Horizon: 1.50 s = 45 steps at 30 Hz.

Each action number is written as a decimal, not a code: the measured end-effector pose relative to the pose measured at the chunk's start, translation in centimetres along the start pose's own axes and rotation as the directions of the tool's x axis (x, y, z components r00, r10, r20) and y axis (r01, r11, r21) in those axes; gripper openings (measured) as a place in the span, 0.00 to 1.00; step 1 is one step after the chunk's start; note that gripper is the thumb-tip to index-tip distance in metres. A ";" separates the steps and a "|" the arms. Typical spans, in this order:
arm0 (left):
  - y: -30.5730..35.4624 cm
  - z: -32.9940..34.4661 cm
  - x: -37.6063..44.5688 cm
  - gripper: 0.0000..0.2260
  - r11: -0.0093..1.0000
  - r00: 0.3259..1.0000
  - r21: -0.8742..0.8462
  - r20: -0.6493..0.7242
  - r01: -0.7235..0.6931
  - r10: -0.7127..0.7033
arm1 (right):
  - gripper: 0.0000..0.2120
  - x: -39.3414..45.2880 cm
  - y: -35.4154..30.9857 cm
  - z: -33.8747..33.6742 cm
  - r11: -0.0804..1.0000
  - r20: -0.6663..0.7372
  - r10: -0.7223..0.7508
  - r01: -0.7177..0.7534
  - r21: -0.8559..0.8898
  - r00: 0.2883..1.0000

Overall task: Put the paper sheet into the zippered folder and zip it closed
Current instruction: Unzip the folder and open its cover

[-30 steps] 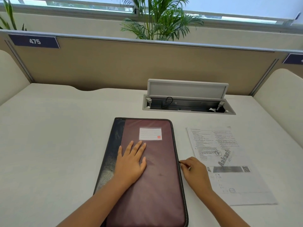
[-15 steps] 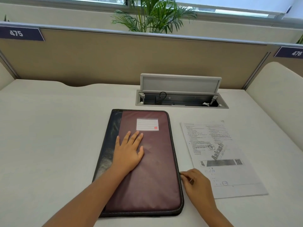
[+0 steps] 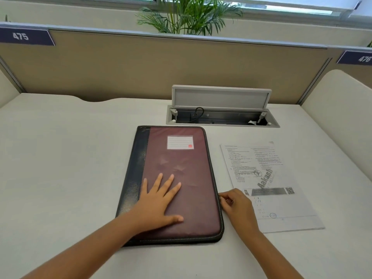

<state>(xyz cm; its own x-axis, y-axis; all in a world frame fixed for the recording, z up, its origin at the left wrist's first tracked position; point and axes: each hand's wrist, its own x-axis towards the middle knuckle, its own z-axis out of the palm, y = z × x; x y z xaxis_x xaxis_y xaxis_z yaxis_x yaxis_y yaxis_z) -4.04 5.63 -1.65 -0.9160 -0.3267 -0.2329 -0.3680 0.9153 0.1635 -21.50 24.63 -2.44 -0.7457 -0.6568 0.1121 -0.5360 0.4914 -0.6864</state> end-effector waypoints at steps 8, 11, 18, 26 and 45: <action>1.9 1.5 -3.3 0.47 0.988 0.995 0.127 0.057 -0.091 0.085 | 0.05 -0.7 -0.2 0.0 0.999 0.021 -0.005 0.004 0.042 1.000; 1.9 1.3 -3.1 0.46 0.991 0.996 0.111 0.059 -0.073 0.067 | 0.12 -1.3 -0.4 -0.4 0.998 0.022 -0.020 0.019 0.059 1.000; 1.8 0.9 -3.1 0.46 0.990 0.997 0.116 0.045 -0.075 0.070 | 0.14 -4.6 0.4 -1.2 0.997 0.029 -0.006 0.004 0.081 1.000; 2.9 0.5 -2.2 0.45 0.994 1.000 0.108 0.019 -0.027 0.025 | 0.16 -8.0 0.3 -1.5 0.998 -0.014 0.012 -0.011 0.067 1.000; 3.8 -0.7 -0.7 0.43 0.998 0.994 0.040 0.108 -0.039 0.035 | 0.04 -9.5 -2.2 -0.2 0.999 -0.007 -0.019 0.019 0.049 1.000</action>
<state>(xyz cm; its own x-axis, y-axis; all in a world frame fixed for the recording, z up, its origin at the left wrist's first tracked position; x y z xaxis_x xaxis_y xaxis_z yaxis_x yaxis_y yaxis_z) -4.93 9.19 -0.16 -0.9055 -0.2674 -0.3294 -0.3252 0.9361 0.1340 -13.34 29.91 -1.83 -0.7381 -0.6620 0.1303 -0.5304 0.4499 -0.7185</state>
